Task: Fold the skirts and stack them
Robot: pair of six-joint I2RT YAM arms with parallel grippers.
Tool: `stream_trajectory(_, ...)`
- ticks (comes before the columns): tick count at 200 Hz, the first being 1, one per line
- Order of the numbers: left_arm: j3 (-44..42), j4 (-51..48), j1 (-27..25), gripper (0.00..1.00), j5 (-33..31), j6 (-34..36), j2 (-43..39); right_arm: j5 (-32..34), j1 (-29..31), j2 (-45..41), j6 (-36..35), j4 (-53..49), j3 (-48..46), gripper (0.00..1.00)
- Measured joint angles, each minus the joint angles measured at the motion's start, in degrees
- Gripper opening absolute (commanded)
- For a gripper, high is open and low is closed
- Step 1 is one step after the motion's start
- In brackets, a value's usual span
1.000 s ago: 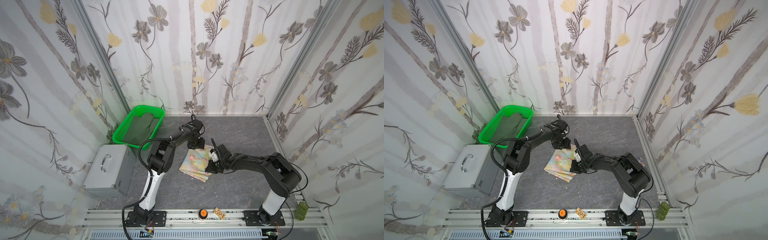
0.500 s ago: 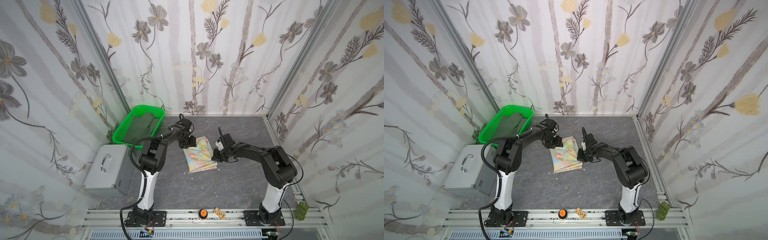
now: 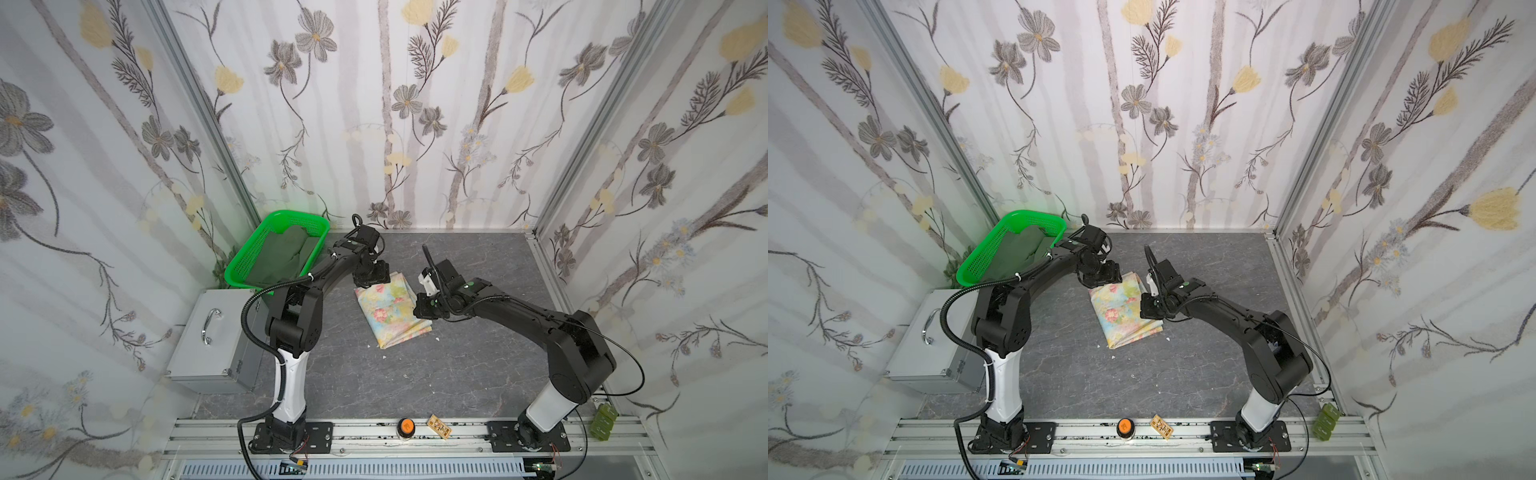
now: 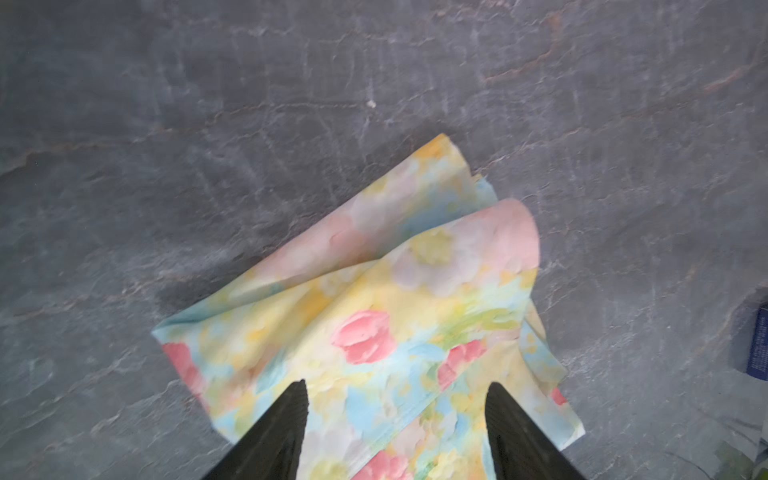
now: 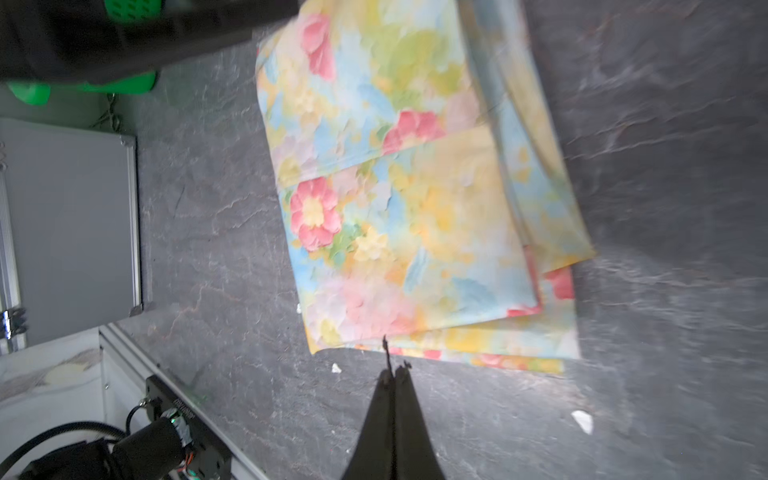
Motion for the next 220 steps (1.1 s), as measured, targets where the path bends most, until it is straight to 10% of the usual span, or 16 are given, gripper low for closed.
stream_trajectory(131,13.4,0.0,2.8,0.61,10.6,0.1,15.0,-3.7,3.3,12.5,8.9,7.9,-0.7,0.00)
stream_trajectory(220,11.5,0.0,4.2,0.61,8.9,-1.2,15.0,-2.7,-7.2,8.5,8.2,8.0,-6.4,0.00)
